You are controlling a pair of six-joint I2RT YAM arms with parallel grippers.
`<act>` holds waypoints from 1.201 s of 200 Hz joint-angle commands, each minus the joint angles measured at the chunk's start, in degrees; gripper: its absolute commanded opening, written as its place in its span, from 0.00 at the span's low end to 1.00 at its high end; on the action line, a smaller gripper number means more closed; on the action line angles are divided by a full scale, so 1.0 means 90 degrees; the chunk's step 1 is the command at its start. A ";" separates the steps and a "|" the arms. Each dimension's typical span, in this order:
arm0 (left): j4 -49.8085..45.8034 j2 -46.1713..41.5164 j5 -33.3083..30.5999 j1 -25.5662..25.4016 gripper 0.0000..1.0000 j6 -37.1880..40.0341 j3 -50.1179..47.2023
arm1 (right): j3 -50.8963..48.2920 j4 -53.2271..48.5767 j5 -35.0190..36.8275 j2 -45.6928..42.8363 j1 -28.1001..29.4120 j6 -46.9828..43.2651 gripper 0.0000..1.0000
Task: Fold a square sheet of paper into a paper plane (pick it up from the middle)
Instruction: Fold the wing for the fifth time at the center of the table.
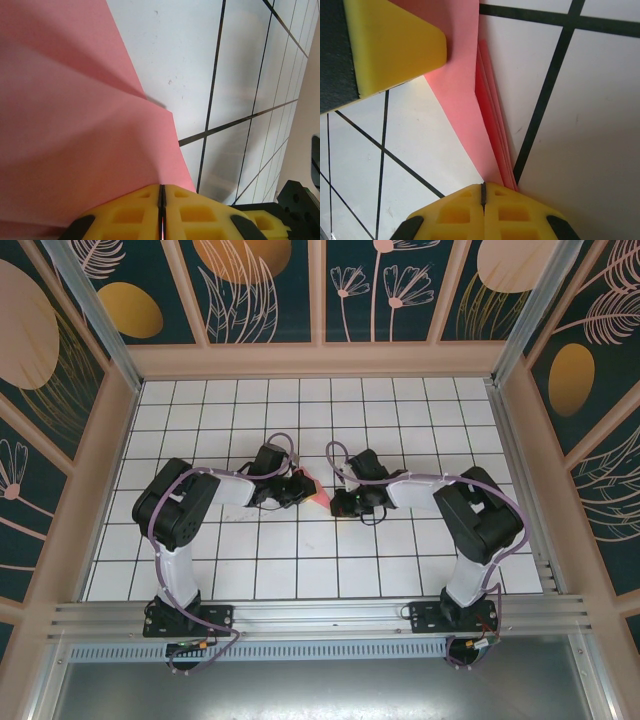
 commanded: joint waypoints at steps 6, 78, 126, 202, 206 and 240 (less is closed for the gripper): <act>-0.0548 0.0711 -0.1579 0.0060 0.13 0.0424 -0.0091 | -0.0145 -0.0120 0.0007 -0.0143 -0.0111 0.0026 0.00; -0.0559 0.0740 -0.1552 0.0060 0.13 0.0462 -0.0069 | -0.0229 -0.0168 0.0597 -0.0624 -0.0085 -0.0278 0.18; -0.0628 0.0763 -0.1550 0.0060 0.13 0.0515 0.0007 | -0.0016 -0.0258 0.0681 -0.0325 0.0132 -0.0726 0.22; -0.0791 0.0790 -0.1567 0.0060 0.13 0.0626 0.0162 | 0.0160 -0.0361 0.0742 0.0029 0.0310 -0.1193 0.18; -0.0800 0.0789 -0.1571 0.0055 0.13 0.0638 0.0178 | 0.0167 -0.0362 0.0731 0.0038 0.0310 -0.1195 0.17; -0.0946 0.0738 -0.1578 0.0060 0.14 0.0779 0.0352 | 0.0135 -0.0326 0.0609 0.0050 0.0310 -0.1256 0.07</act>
